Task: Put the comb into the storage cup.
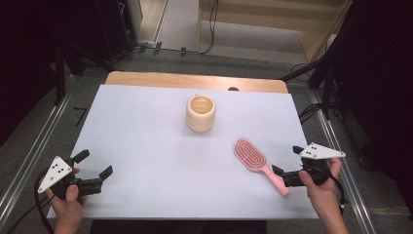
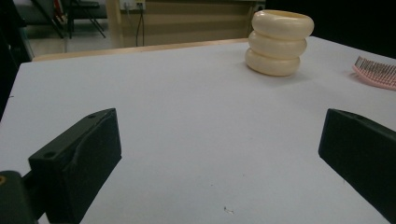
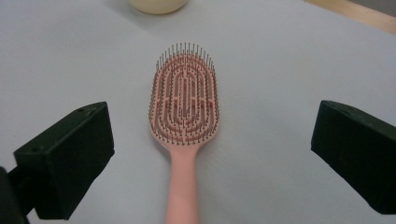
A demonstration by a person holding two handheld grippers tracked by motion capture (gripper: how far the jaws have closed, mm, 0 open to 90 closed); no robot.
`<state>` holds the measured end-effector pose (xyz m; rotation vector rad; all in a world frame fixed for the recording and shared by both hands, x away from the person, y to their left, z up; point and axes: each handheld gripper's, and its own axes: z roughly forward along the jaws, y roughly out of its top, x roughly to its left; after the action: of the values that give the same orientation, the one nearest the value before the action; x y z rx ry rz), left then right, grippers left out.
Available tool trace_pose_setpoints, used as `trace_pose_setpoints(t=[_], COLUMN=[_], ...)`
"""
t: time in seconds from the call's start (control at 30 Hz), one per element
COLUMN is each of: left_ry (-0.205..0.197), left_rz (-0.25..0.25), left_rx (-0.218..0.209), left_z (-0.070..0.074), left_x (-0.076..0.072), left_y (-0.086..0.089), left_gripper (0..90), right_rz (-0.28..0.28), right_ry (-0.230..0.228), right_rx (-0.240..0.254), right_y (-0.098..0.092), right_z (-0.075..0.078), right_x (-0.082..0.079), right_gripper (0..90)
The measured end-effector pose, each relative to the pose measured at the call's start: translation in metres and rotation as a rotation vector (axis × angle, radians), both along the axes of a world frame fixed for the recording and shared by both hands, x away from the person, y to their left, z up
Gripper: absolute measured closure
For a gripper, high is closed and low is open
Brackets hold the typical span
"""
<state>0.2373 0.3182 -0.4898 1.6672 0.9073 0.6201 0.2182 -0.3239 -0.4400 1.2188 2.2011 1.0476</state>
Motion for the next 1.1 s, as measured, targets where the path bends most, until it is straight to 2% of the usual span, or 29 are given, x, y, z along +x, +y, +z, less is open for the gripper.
trace_pose_setpoints(t=[0.7, 1.1], left_ry=[-0.003, -0.003], left_rz=[-0.005, -0.007], left_rx=[0.009, 0.019], left_z=[0.000, 0.000], left_x=[0.000, 0.000], left_y=[-0.002, -0.003], left_gripper=[0.0, 0.0], right_rz=[0.070, 0.080], right_ry=[0.167, 0.312], right_rx=[-0.109, -0.175], right_y=[0.017, 0.025], right_z=[-0.008, -0.021], right_x=[0.022, 0.035], right_gripper=[0.0, 0.0])
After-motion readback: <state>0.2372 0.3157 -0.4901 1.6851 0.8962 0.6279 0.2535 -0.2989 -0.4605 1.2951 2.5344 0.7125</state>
